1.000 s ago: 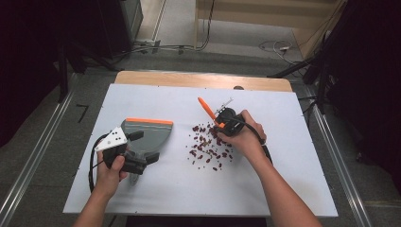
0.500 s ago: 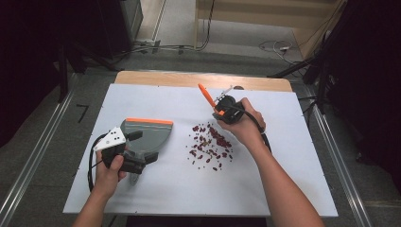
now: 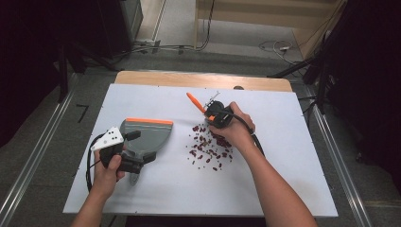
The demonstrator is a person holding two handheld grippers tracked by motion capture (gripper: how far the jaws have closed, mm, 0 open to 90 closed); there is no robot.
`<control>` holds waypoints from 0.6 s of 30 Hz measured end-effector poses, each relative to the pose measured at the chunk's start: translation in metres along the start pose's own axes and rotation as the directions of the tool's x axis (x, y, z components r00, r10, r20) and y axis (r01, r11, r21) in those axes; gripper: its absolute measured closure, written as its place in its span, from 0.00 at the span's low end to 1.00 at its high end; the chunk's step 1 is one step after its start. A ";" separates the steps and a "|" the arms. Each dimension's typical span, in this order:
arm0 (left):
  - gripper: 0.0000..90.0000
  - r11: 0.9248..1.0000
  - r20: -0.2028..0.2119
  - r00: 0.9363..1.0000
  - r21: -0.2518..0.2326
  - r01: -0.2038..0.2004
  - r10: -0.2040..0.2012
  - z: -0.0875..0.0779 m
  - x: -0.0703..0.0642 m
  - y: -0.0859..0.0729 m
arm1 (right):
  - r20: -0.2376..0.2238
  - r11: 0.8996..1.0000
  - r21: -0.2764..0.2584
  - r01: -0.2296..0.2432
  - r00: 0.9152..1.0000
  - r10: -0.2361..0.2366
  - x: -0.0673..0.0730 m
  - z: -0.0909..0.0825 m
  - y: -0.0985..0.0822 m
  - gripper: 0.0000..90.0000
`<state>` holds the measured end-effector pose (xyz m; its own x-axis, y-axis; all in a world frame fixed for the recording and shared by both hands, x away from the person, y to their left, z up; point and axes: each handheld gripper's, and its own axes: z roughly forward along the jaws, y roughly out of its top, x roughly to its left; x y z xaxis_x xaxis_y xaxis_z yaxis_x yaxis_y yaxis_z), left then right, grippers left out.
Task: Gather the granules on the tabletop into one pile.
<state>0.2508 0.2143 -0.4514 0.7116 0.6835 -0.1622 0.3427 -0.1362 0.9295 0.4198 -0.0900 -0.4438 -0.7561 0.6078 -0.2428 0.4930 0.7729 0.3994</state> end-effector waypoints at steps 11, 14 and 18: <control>0.00 1.000 -0.001 1.000 0.004 -0.006 0.006 0.001 -0.001 0.000 | 0.003 0.996 -0.083 -0.009 1.000 0.009 0.009 -0.030 -0.009 0.76; 0.00 1.000 0.000 1.000 0.001 0.001 -0.001 0.000 0.001 0.000 | -0.065 0.989 -0.147 -0.033 0.998 0.023 0.019 -0.049 -0.012 0.76; 0.00 1.000 -0.002 1.000 -0.006 0.002 -0.002 -0.001 0.001 0.000 | -0.249 0.986 -0.149 -0.075 0.968 0.036 0.040 -0.061 -0.010 0.77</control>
<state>0.2507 0.2158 -0.4508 0.7093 0.6856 -0.1637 0.3405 -0.1300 0.9312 0.3587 -0.0848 -0.4037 -0.8211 0.5707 -0.0002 0.4787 0.6890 0.5442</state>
